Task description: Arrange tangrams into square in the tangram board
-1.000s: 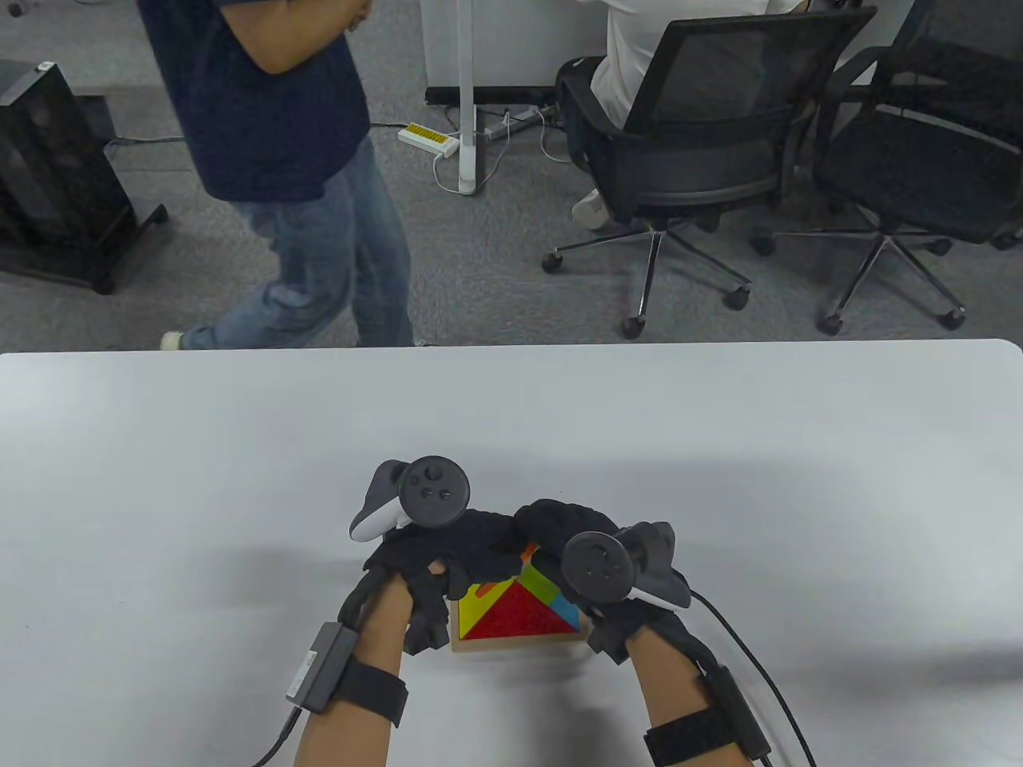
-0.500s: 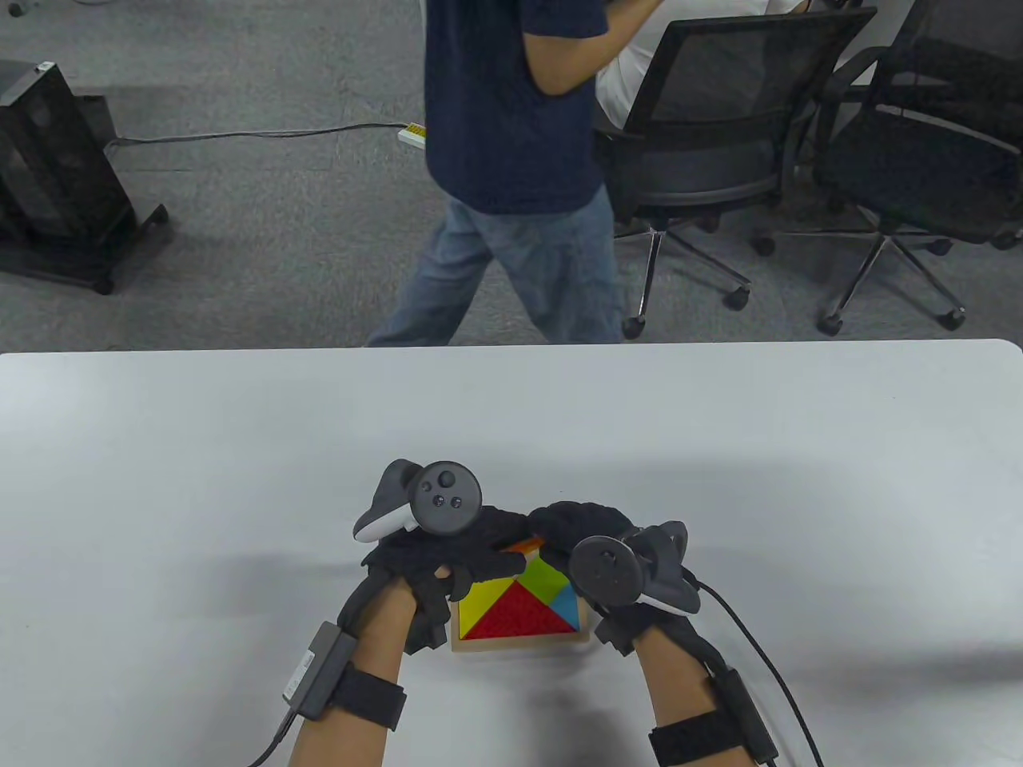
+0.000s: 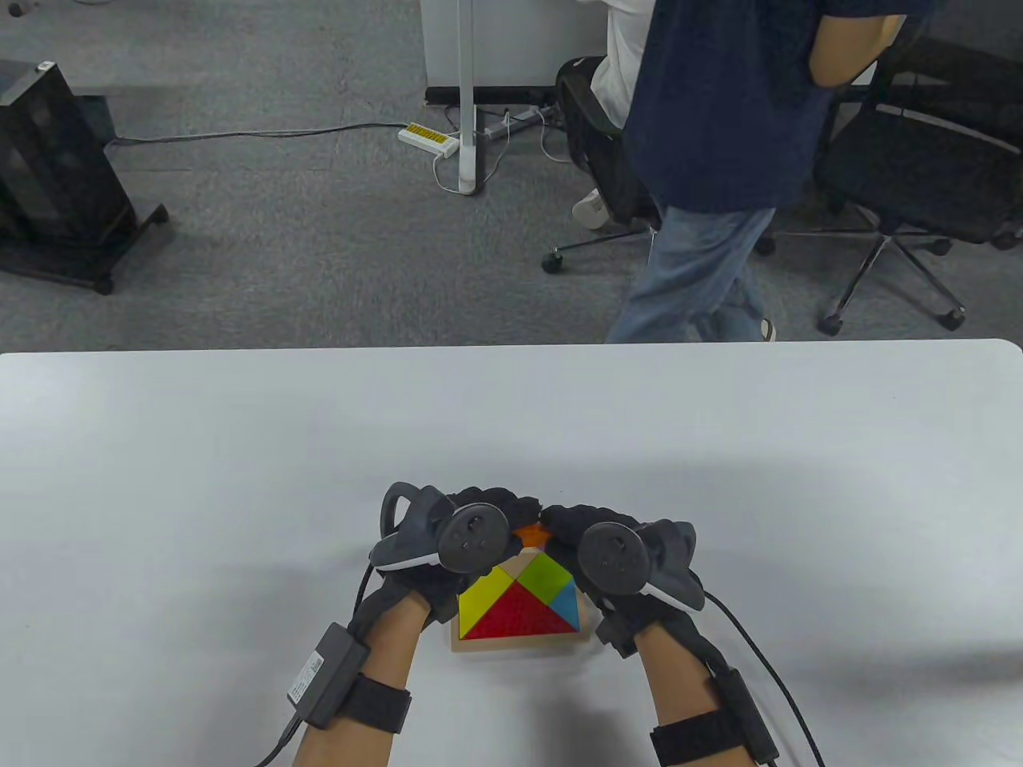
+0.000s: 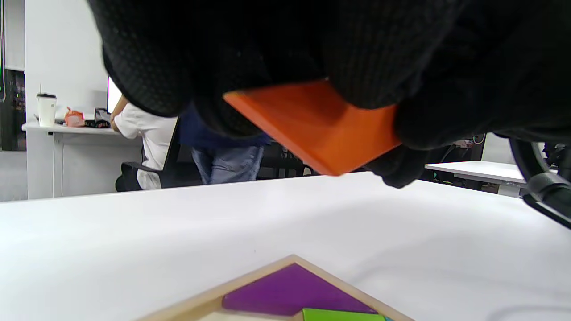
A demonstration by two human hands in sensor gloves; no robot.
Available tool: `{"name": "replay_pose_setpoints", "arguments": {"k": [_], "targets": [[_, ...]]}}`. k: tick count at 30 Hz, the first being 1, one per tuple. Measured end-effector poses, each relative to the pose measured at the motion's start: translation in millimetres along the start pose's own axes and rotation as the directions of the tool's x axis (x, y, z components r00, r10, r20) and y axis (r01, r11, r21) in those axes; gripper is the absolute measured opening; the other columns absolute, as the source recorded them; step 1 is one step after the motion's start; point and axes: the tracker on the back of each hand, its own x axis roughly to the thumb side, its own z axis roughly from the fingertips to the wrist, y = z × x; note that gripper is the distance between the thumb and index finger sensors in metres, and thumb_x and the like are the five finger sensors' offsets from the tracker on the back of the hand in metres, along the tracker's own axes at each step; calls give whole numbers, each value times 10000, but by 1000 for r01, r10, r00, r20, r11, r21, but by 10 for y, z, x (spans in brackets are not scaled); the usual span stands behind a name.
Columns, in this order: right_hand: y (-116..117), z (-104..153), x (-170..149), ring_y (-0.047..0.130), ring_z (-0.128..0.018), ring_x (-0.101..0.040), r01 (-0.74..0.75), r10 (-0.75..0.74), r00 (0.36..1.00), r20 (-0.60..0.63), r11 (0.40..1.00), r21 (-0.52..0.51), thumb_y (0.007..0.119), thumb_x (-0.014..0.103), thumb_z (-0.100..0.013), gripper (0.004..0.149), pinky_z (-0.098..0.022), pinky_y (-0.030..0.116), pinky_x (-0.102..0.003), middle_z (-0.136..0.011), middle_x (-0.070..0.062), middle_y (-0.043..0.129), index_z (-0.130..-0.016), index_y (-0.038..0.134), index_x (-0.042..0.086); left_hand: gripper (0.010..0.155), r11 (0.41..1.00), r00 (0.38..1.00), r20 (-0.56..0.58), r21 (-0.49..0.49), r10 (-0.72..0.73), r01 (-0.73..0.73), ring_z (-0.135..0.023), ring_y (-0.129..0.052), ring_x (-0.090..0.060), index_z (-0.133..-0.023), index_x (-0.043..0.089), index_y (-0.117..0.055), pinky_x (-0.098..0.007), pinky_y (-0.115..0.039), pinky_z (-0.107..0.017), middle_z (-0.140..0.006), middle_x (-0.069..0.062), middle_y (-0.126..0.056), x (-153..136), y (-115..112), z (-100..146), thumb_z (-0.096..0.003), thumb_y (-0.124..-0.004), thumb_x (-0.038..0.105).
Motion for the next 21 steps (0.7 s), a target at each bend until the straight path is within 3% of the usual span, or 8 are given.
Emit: {"name": "replay_pose_setpoints", "arguments": {"k": [5, 11, 15, 21], "targets": [[22, -19, -15, 1060, -593, -314, 43, -41, 999, -28, 998, 43, 884, 295, -436, 466, -541, 864, -539, -762, -107, 995, -857, 883, 96, 499, 997, 997, 15, 23, -69, 69, -657, -1060, -292, -941, 211, -860, -479, -909, -530, -837, -39, -998, 42, -12, -7, -459, -895, 335], [67, -35, -62, 1036, -642, -346, 58, -51, 997, -61, 991, 122, 872, 326, -453, 493, -569, 836, -563, -812, -115, 969, -891, 857, 99, 483, 997, 998, 17, -45, -63, 63, -649, -1067, -288, -934, 212, -870, -474, -912, -531, -832, -38, -1013, 39, -71, -81, -461, -887, 313], [57, -22, -137, 982, -726, -388, 36, -24, 996, -92, 991, 126, 857, 352, -461, 555, -609, 792, -593, -908, -138, 900, -953, 798, 101, 477, 991, 996, 6, -97, -90, 90, -652, -1069, -282, -930, 218, -875, -470, -913, -534, -832, -31, -1016, 16, -117, -157, -462, -884, 310], [39, -18, -252, 973, -741, -393, 42, -26, 991, -130, 992, 119, 846, 335, -473, 540, -617, 784, -597, -922, -137, 890, -959, 792, 106, 473, 980, 994, -42, -178, -100, 91, -653, -1070, -283, -931, 221, -875, -468, -912, -535, -831, -28, -1019, -92, -233, -276, -465, -881, 306]]}}
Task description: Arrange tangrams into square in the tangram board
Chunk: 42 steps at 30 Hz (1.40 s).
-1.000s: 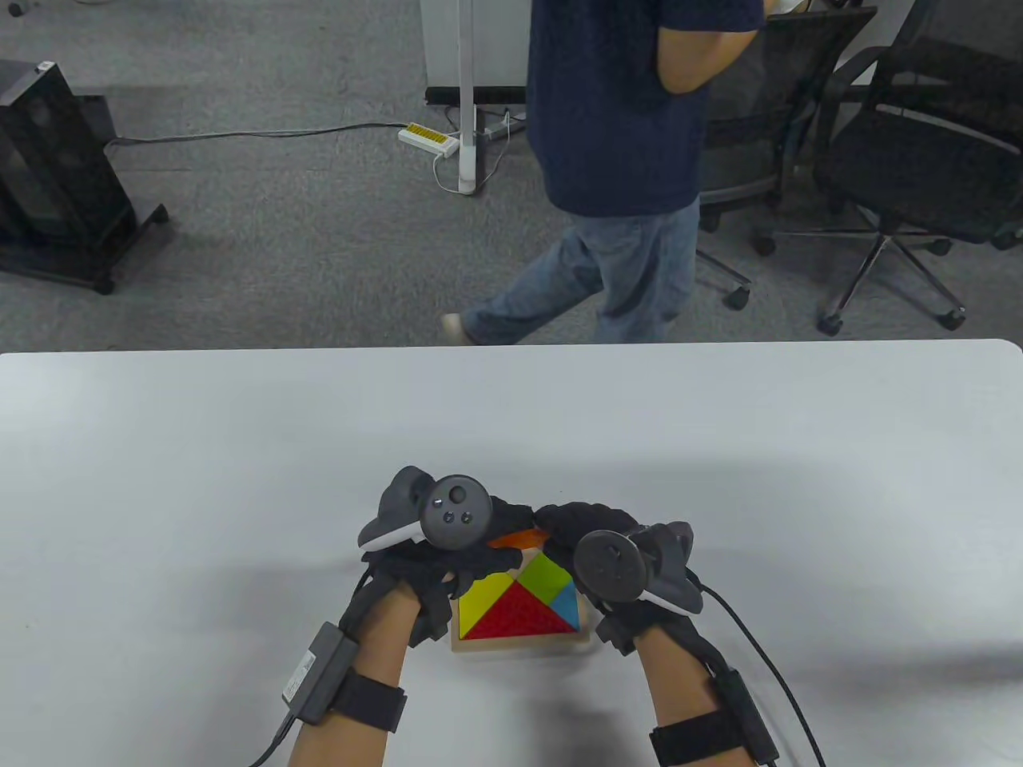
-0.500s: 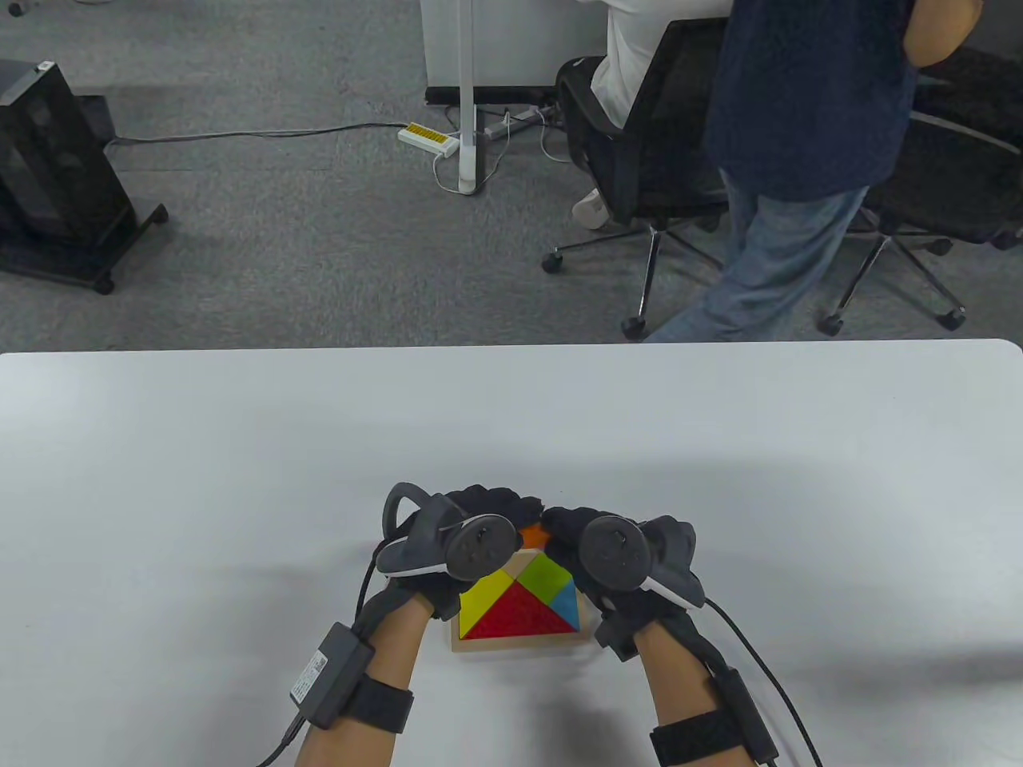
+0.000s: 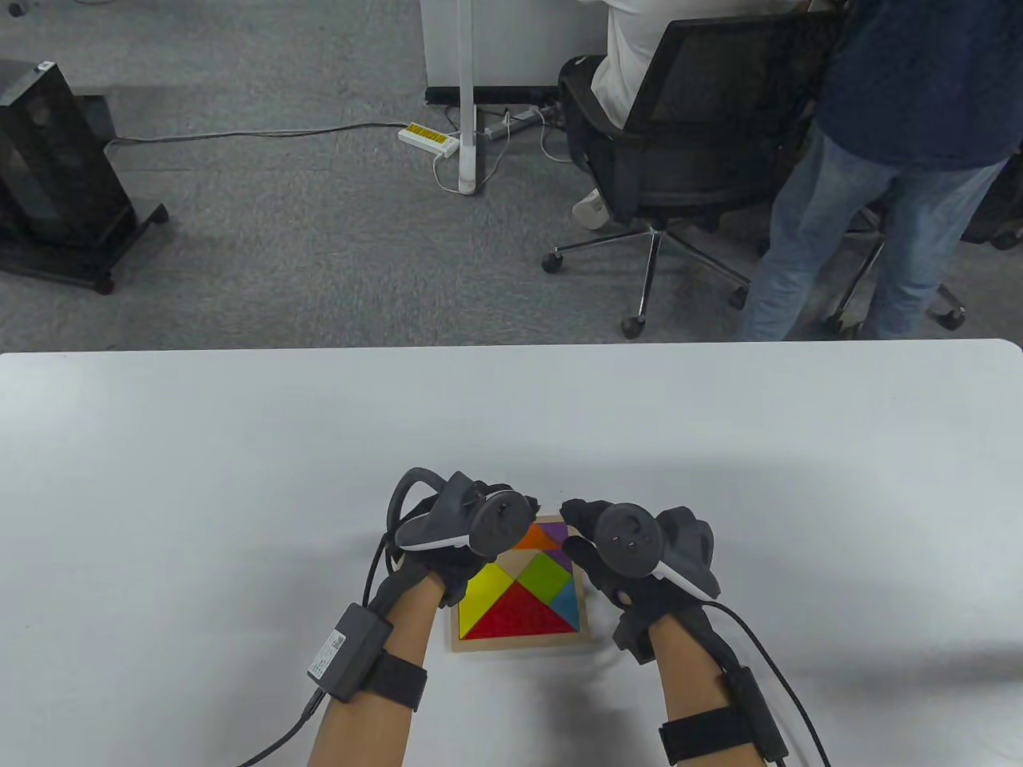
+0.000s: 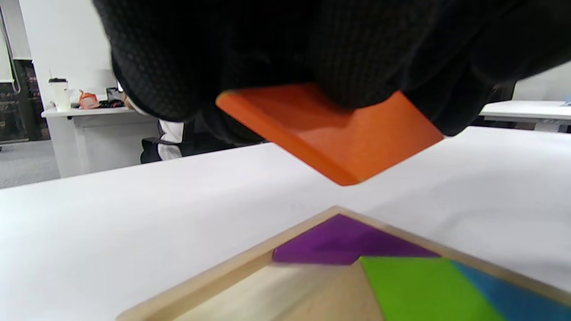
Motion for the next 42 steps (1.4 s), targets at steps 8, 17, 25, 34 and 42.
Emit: {"name": "replay_pose_setpoints", "arguments": {"k": [8, 17, 25, 34, 42], "targets": [[20, -30, -73, 973, -741, -392, 10, -10, 1000, -25, 1000, 13, 840, 333, -477, 532, -618, 783, -597, -922, -136, 890, -958, 793, 109, 466, 986, 998, -54, -164, -39, 29, -655, -1070, -280, -929, 227, -875, -464, -912, -538, -833, -21, -1018, -94, -178, -244, -469, -872, 302], [17, -19, -194, 971, -742, -394, 4, -3, 998, -65, 1000, 22, 835, 329, -481, 526, -618, 782, -598, -922, -135, 890, -957, 794, 108, 462, 970, 993, -112, -245, -19, -9, -649, -1073, -281, -930, 218, -877, -465, -912, -535, -826, -27, -1024, -229, -323, -368, -474, -860, 293], [16, 3, -302, 971, -742, -394, -5, 8, 995, -101, 1000, 29, 833, 328, -483, 526, -620, 781, -597, -923, -134, 889, -959, 792, 108, 457, 953, 989, -137, -287, 57, -95, -648, -1076, -282, -931, 213, -875, -466, -910, -536, -822, -30, -1028, -329, -433, -378, -481, -851, 289], [35, 4, -360, 969, -745, -396, -21, 26, 992, -120, 999, 41, 830, 329, -484, 523, -623, 777, -599, -926, -135, 888, -959, 793, 111, 442, 945, 985, -152, -300, 85, -128, -652, -1074, -283, -929, 229, -878, -469, -905, -541, -825, -21, -1027, -375, -487, -349, -492, -841, 284], [49, 4, -389, 970, -745, -396, -30, 36, 991, -127, 998, 48, 826, 329, -486, 523, -622, 777, -600, -926, -136, 887, -959, 793, 108, 466, 965, 993, -121, -260, -11, -21, -630, -1074, -279, -924, 223, -877, -471, -905, -526, -808, -30, -1024, -295, -528, -362, -470, -873, 326]]}}
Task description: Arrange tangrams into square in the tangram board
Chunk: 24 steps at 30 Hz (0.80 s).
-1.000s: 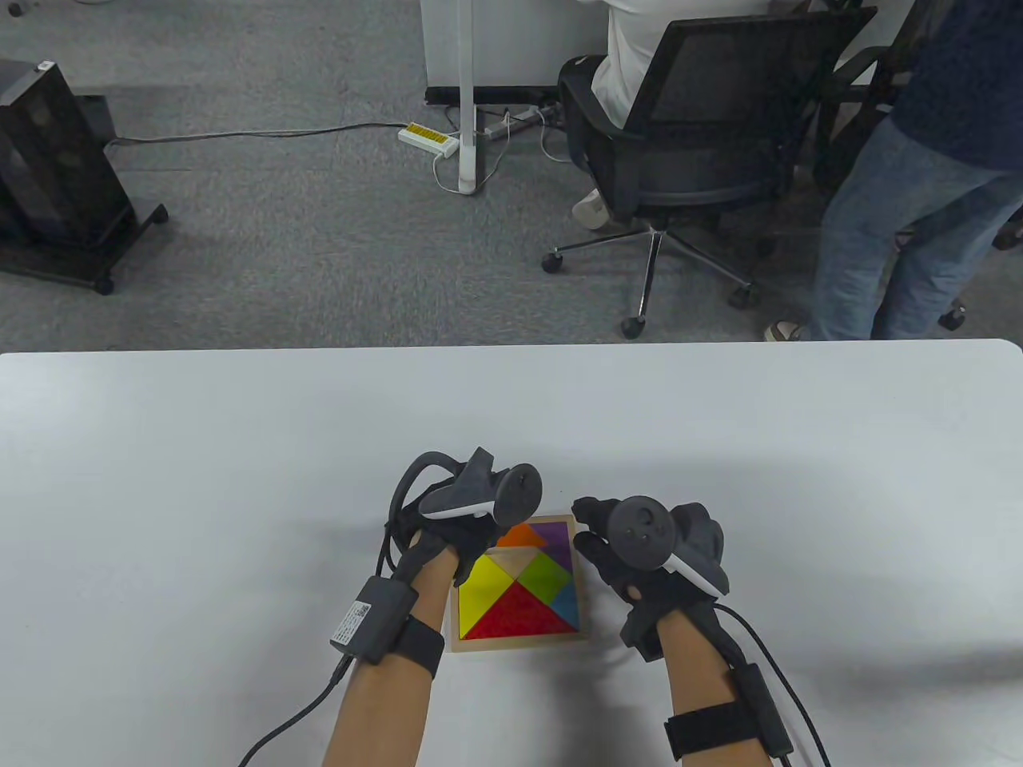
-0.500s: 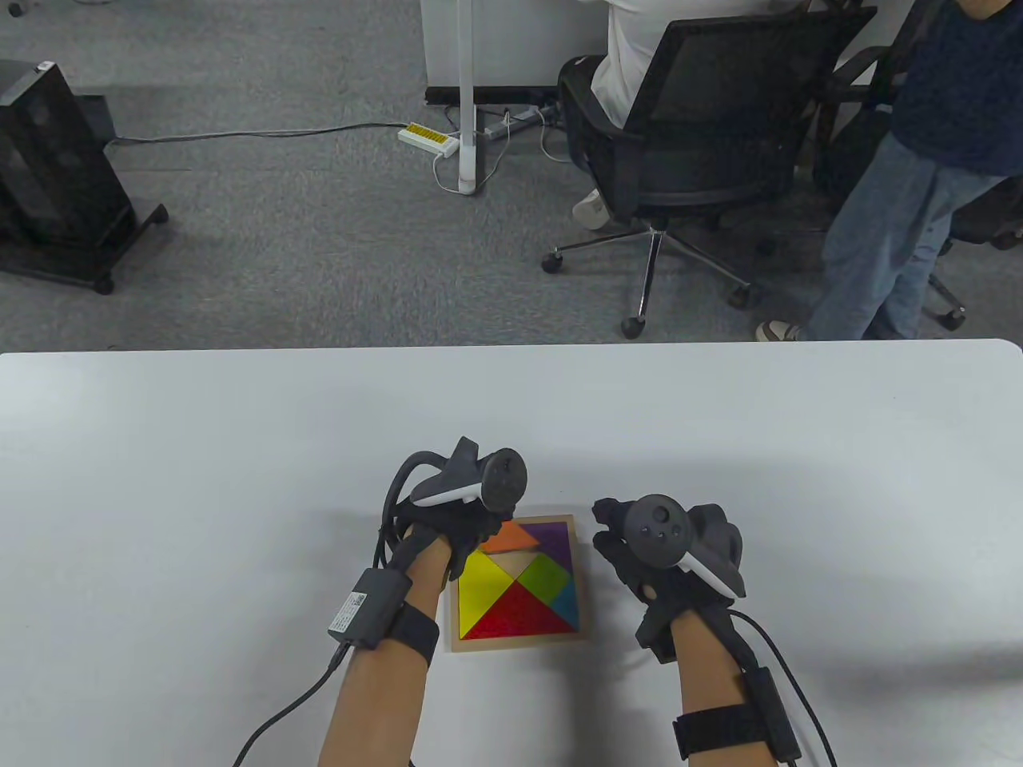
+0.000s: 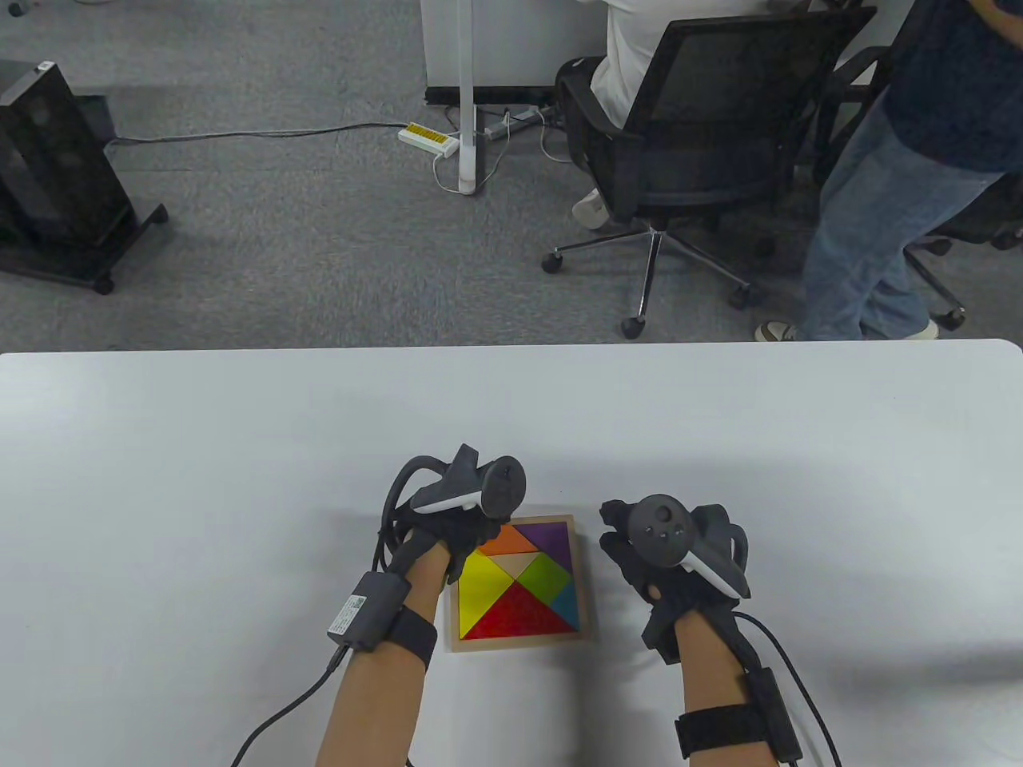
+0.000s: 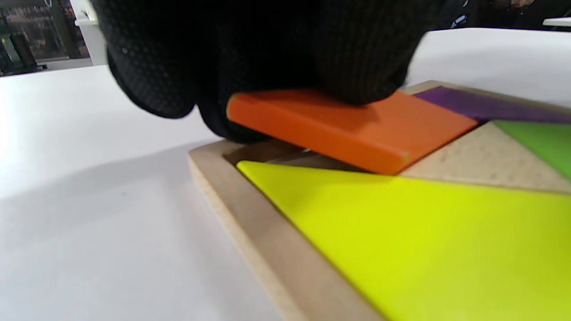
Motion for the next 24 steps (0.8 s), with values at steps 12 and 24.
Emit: {"name": "replay_pose_setpoints", "arguments": {"k": [12, 24], "targets": [[10, -4, 18, 967, -748, -399, -13, 13, 1000, 3, 1000, 8, 823, 337, -487, 526, -623, 775, -602, -926, -139, 888, -959, 793, 108, 548, 987, 988, -14, 28, -155, 155, -611, -1056, -257, -948, 213, -837, -472, -899, -521, -809, -33, -988, 152, -97, -20, -438, -894, 405], [-31, -5, 86, 923, -798, -430, -8, 8, 1000, 9, 1000, 29, 775, 404, -498, 586, -646, 742, -622, -975, -166, 837, -998, 750, 100, 616, 981, 986, -25, 99, -164, 166, -653, -1044, -301, -984, 188, -811, -484, -893, -524, -877, -77, -959, 240, 80, 130, -435, -868, 459]]}}
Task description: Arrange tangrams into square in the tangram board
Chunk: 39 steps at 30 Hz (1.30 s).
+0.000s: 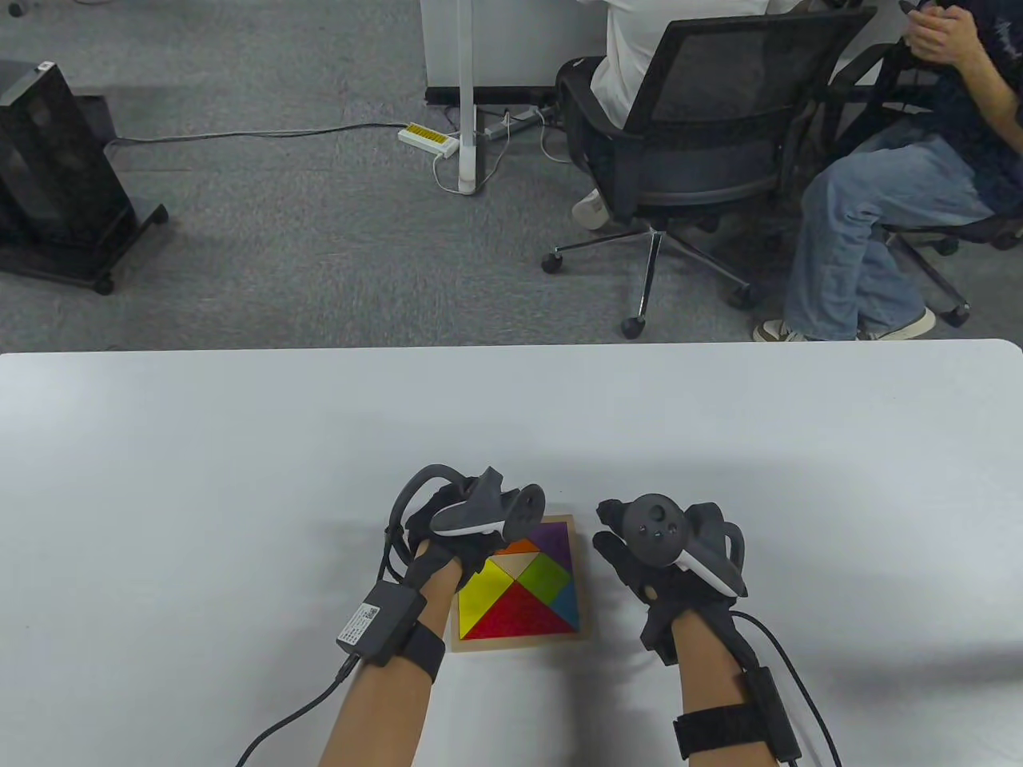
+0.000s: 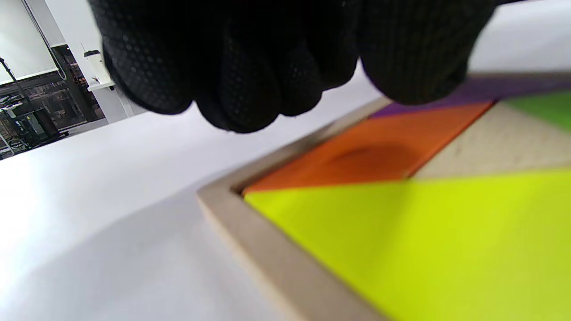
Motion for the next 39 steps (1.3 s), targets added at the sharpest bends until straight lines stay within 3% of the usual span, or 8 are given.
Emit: {"name": "replay_pose_setpoints", "arguments": {"k": [12, 19, 24, 28, 33, 39], "targets": [[-245, 73, 138, 673, -1011, -520, 120, -120, 992, 36, 993, -7, 698, 530, -489, 788, -721, 603, -678, -1154, -234, 558, -1132, 509, 116, 712, 948, 970, -6, 212, 244, -237, -841, -948, -431, -1066, 171, -723, -544, -866, -549, -1057, -159, -819, -134, 795, 633, -444, -842, 498], [-593, 236, 129, 534, -1068, -548, 157, -153, 987, 58, 985, -69, 686, 584, -476, 858, -748, 455, -727, -1193, -251, 443, -1159, 434, 131, 764, 893, 944, -37, 337, 329, -298, -946, -826, -518, -1103, 155, -670, -649, -788, -592, -1127, -217, -716, -197, 1020, 1105, -450, -810, 527], [-827, 423, 71, 398, -1104, -565, 105, -96, 992, 76, 987, -125, 660, 647, -454, 913, -745, 345, -755, -1218, -250, 352, -1177, 382, 162, 775, 875, 926, -105, 383, 361, -298, -1010, -702, -572, -1134, 153, -618, -727, -687, -621, -1173, -250, -620, -323, 1008, 1416, -469, -768, 522], [-881, 560, -113, 292, -1118, -566, 64, -56, 996, 63, 990, -125, 629, 671, -453, 931, -732, 272, -773, -1229, -246, 274, -1186, 331, 182, 804, 869, 914, -153, 399, 377, -292, -1044, -592, -610, -1152, 150, -577, -785, -598, -626, -1201, -260, -528, -372, 926, 1591, -471, -750, 541], [-807, 648, -364, 216, -1117, -568, 13, -12, 1000, 11, 994, -111, 621, 683, -449, 936, -711, 218, -793, -1231, -237, 222, -1188, 304, 203, 853, 884, 900, -222, 380, 374, -274, -1060, -474, -642, -1170, 154, -531, -836, -493, -614, -1223, -258, -432, -489, 740, 1826, -465, -736, 587], [-605, 638, -662, 135, -1107, -564, -34, 31, 997, -65, 998, -43, 618, 691, -447, 939, -695, 178, -803, -1230, -206, 157, -1187, 276, 225, 905, 916, 893, -304, 331, 331, -227, -1060, -388, -664, -1184, 149, -480, -856, -430, -600, -1229, -270, -362, -571, 443, 1936, -457, -716, 634]]}}
